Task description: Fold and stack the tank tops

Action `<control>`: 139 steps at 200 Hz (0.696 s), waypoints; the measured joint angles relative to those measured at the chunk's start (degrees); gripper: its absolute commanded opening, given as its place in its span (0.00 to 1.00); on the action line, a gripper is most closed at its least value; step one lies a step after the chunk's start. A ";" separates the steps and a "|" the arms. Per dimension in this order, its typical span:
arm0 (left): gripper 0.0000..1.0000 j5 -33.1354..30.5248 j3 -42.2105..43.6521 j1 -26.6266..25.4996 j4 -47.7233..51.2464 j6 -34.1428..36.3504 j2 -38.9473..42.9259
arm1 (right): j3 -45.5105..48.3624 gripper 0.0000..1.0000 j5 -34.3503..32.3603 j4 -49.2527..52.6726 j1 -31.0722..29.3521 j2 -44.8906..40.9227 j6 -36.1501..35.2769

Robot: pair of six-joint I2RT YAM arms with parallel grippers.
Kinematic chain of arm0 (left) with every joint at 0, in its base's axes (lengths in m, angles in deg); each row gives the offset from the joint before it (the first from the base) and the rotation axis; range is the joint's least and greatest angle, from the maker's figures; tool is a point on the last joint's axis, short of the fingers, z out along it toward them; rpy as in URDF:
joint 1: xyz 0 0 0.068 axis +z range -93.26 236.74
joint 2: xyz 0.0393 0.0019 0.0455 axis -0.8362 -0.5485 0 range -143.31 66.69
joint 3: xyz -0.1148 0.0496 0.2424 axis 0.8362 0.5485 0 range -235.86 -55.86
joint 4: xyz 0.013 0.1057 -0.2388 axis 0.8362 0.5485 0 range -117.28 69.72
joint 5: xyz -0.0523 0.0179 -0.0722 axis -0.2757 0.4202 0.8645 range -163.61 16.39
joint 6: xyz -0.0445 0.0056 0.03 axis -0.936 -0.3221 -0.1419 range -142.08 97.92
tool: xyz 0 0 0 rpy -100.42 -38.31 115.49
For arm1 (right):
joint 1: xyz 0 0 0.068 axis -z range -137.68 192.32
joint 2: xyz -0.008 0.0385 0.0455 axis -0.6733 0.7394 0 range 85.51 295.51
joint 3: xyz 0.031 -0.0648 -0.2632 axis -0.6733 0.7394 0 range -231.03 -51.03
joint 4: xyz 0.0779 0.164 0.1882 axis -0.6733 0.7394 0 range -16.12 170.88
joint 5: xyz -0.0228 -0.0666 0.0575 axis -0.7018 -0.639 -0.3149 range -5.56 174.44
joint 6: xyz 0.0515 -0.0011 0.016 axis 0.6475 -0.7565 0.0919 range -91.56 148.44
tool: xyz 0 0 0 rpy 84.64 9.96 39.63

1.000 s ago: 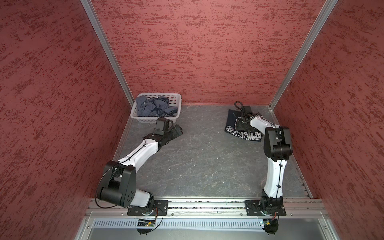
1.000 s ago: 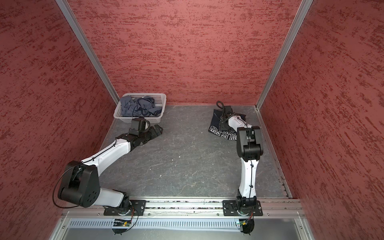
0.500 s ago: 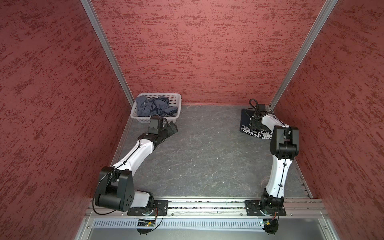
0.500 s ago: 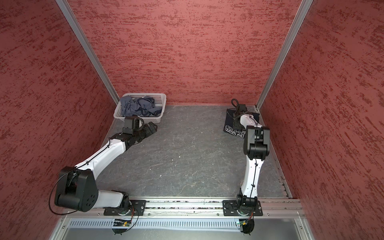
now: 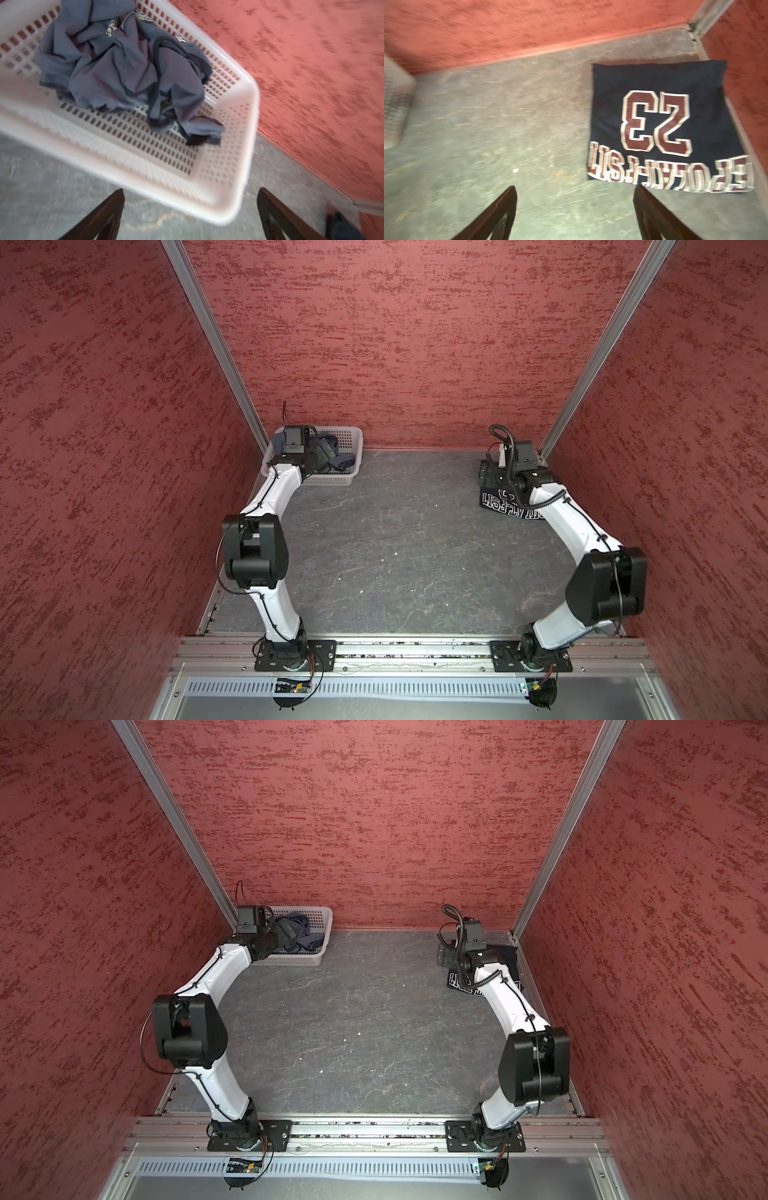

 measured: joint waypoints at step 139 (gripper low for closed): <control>0.70 0.52 -46.77 4.39 13.16 -4.61 -39.60 | 23.76 0.98 10.78 -10.45 -9.22 -12.63 9.07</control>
